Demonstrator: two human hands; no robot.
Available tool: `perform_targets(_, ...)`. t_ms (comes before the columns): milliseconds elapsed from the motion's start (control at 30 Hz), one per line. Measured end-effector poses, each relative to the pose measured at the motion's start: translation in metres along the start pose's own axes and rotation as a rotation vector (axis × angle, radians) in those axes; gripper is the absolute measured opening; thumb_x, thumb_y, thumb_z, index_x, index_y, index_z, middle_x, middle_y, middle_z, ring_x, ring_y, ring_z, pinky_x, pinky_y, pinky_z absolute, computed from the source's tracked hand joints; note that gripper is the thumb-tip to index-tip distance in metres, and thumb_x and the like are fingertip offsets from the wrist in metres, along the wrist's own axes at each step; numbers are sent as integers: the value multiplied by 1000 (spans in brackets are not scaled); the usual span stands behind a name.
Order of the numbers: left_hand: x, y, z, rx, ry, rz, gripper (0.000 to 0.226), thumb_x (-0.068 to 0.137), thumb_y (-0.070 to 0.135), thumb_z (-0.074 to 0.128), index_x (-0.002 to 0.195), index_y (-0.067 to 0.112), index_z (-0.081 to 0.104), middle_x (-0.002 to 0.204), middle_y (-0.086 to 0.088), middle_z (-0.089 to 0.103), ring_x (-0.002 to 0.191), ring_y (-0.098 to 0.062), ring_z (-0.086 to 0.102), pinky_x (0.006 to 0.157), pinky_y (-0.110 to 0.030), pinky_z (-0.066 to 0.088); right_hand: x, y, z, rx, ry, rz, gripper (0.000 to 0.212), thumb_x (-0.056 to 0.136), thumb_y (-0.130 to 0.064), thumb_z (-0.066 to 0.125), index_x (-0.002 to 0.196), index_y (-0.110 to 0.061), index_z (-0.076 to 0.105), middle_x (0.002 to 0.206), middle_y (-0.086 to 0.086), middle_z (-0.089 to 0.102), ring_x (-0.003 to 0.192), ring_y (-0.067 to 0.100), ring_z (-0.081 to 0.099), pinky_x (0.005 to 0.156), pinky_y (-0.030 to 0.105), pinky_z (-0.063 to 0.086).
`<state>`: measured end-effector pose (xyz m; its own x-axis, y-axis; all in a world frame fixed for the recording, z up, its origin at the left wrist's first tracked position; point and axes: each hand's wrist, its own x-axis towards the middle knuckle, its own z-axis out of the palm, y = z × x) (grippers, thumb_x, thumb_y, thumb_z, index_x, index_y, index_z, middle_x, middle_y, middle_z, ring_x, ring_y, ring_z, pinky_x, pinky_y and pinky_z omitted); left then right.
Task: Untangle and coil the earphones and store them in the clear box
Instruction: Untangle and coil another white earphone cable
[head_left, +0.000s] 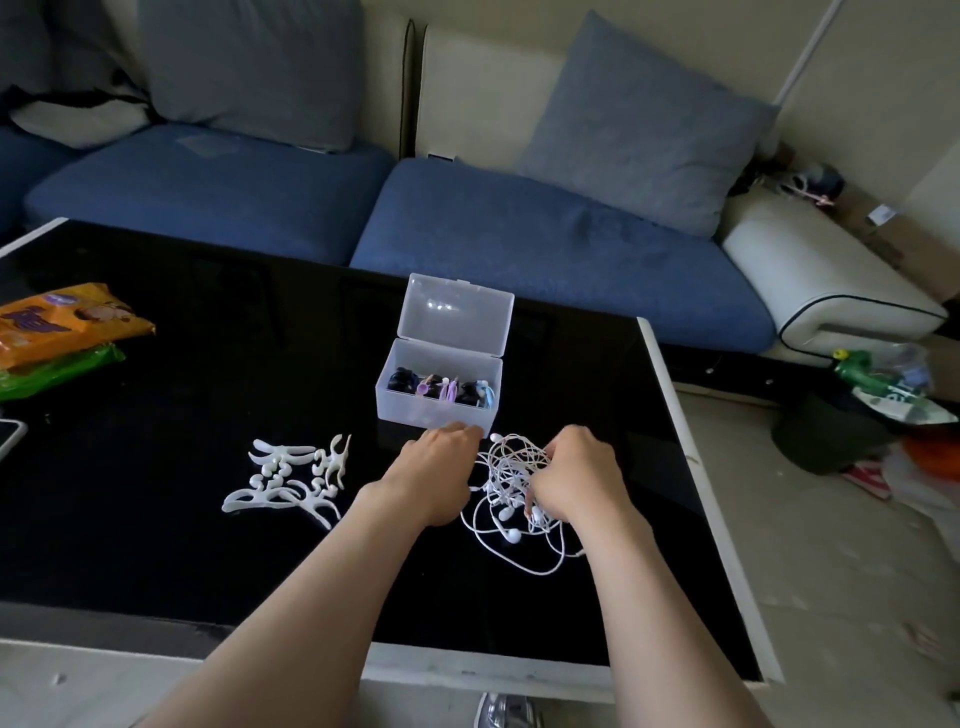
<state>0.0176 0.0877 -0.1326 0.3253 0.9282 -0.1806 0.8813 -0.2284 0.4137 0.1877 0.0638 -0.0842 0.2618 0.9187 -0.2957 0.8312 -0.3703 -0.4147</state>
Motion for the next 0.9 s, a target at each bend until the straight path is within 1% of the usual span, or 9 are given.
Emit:
perform_targets(67, 3, 3, 2, 21, -37, -3, 60, 95, -2, 52, 149, 25, 46, 135, -6, 60, 128, -34, 54, 101, -48, 45, 2, 10, 5, 51, -75, 24, 31, 93, -13, 75, 118, -8, 57, 117, 12, 61, 96, 30, 66, 68, 32, 49)
perform_targets(133, 6, 6, 4, 15, -95, -12, 60, 99, 4, 51, 152, 32, 46, 140, -5, 59, 132, -33, 52, 106, -49, 43, 7, 19, 8, 54, -108, -2, 12, 92, -15, 66, 102, -8, 63, 101, 9, 67, 77, 24, 63, 59, 29, 46)
perform_targets(233, 9, 11, 5, 5, -153, 4, 33, 99, 18, 53, 127, 29, 65, 126, -1, 63, 122, -29, 59, 103, -50, 50, 12, 26, 3, 37, -149, -16, 18, 92, -22, 60, 81, -9, 57, 72, 3, 57, 52, 19, 45, 49, 26, 36)
perform_targets(333, 12, 16, 1, -16, -155, 35, 17, 100, 23, 51, 96, 25, 67, 103, -1, 65, 102, -29, 64, 89, -46, 57, 16, 26, -4, -5, -211, -13, 31, 84, -33, 71, 94, -3, 71, 78, 6, 66, 57, 19, 52, 53, 27, 42)
perform_targets(533, 14, 29, -10, -61, -183, 56, 42, 95, 6, 42, 121, 25, 70, 121, -3, 68, 108, -24, 67, 90, -37, 57, 17, 18, -5, -165, -290, -40, 46, 67, -38, 94, 78, -13, 58, 75, 0, 60, 58, 17, 54, 50, 24, 39)
perform_targets(667, 11, 29, -12, -108, -166, 57, 43, 87, 5, 43, 120, 25, 63, 116, -4, 70, 107, -25, 67, 94, -45, 58, 23, 20, -8, -146, -270, -59, 18, 79, -13, 77, 88, -8, 63, 78, 5, 65, 58, 21, 57, 50, 25, 44)
perform_targets(767, 6, 23, -11, -105, -169, 78, 74, 83, 12, 66, 148, 33, 37, 122, 2, 66, 101, -20, 67, 89, -42, 59, 28, 28, -13, -17, -324, -114, 14, 85, -14, 69, 98, -13, 75, 85, 7, 77, 81, 23, 77, 76, 38, 64)
perform_targets(833, -1, 25, -14, -140, -163, 123, 103, 78, 25, 86, 158, 41, 23, 125, 6, 59, 103, -17, 63, 88, -35, 56, 28, 32, -18, 64, -365, -197, 11, 89, -16, 72, 96, -20, 79, 80, 1, 80, 87, 19, 78, 91, 43, 63)
perform_targets(900, -4, 27, -16, -165, -100, 158, 89, 79, 39, 89, 152, 41, 40, 122, 9, 58, 103, -12, 61, 87, -29, 52, 24, 32, -23, 133, -398, -293, 12, 95, -13, 73, 99, -21, 82, 81, -1, 80, 87, 15, 78, 90, 38, 59)
